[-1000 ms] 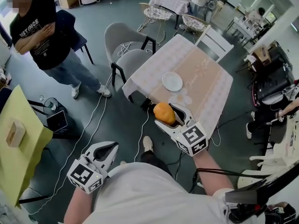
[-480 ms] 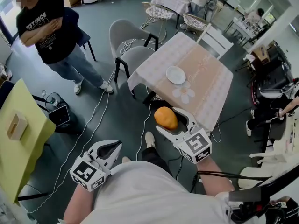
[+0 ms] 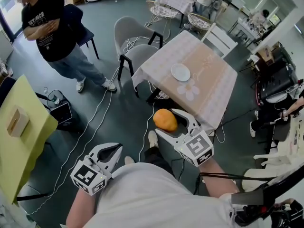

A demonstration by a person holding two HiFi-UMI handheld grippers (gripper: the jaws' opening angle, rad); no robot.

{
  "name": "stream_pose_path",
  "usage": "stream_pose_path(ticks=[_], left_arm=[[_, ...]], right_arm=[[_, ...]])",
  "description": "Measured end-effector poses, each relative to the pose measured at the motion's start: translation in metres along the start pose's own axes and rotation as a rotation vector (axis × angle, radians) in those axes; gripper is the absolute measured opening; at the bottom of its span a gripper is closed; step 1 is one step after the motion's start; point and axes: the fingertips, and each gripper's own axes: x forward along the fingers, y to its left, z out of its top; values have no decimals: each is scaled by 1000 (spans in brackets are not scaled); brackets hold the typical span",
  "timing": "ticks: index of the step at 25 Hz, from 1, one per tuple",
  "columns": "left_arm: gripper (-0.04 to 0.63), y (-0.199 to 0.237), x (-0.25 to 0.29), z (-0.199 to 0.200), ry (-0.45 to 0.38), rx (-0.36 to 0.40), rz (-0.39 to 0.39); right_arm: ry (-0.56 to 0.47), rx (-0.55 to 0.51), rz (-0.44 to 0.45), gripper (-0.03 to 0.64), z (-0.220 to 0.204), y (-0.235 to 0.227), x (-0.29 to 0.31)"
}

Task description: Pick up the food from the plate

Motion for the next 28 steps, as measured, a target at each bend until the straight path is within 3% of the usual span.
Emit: stream_pose_path(ticks=[15, 28], left_arm=[[9, -13, -8, -8, -5, -5, -4], [9, -18, 10, -8, -4, -18, -5]], right_arm=[[-24, -9, 20, 351, 5, 22, -5], [-21, -13, 26, 351, -3, 11, -8]])
